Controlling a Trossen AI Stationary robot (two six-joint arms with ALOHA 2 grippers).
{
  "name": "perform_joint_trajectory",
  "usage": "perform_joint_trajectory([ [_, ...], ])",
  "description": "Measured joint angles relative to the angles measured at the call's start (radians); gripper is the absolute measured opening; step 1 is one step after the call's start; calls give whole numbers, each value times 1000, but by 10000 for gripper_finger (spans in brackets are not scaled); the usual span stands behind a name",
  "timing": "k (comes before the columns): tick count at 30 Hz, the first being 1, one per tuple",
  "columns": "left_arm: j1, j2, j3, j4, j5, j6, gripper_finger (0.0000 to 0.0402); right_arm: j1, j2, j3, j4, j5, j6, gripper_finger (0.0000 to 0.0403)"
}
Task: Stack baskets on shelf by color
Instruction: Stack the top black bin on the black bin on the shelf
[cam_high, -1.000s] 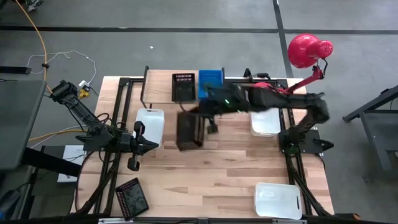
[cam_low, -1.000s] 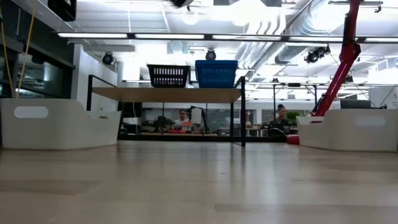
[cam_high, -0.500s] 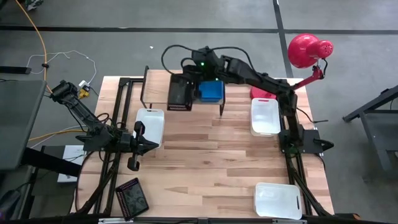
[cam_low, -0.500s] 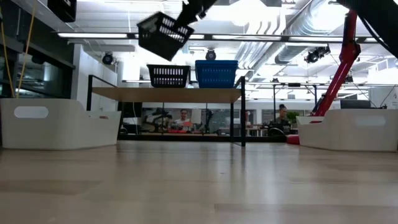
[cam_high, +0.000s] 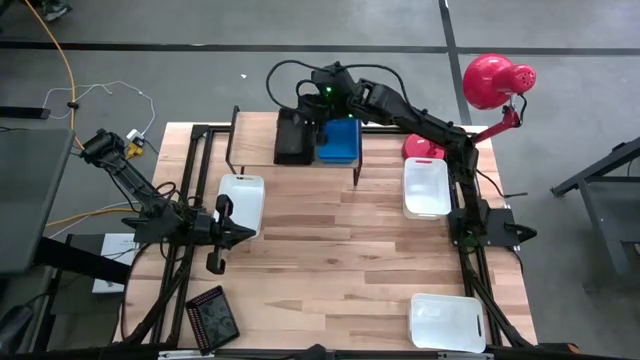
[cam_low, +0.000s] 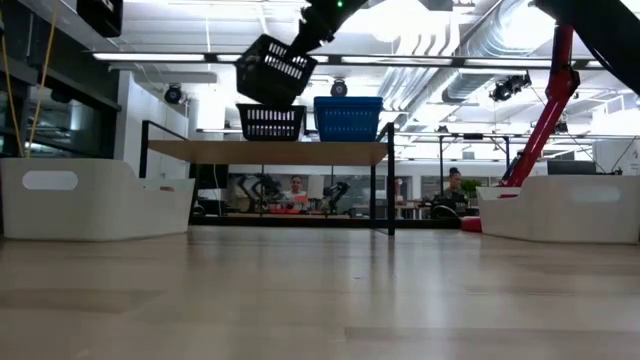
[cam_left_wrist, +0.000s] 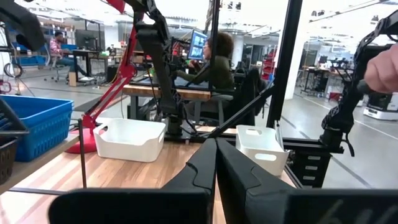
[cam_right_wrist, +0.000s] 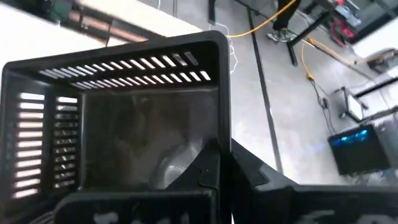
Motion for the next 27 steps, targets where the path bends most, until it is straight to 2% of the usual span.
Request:
perform_joint_trajectory([
  [6, 0, 0, 0, 0, -1, 0, 0, -11, 16, -1, -22, -18, -118, 0],
  [22, 0, 1, 0, -2, -1, 0, 0, -18, 23, -1, -5, -7, -125, 1],
  [27, 0, 1, 0, -2, -1, 0, 0, -18, 23, -1, -5, -3, -118, 24],
])
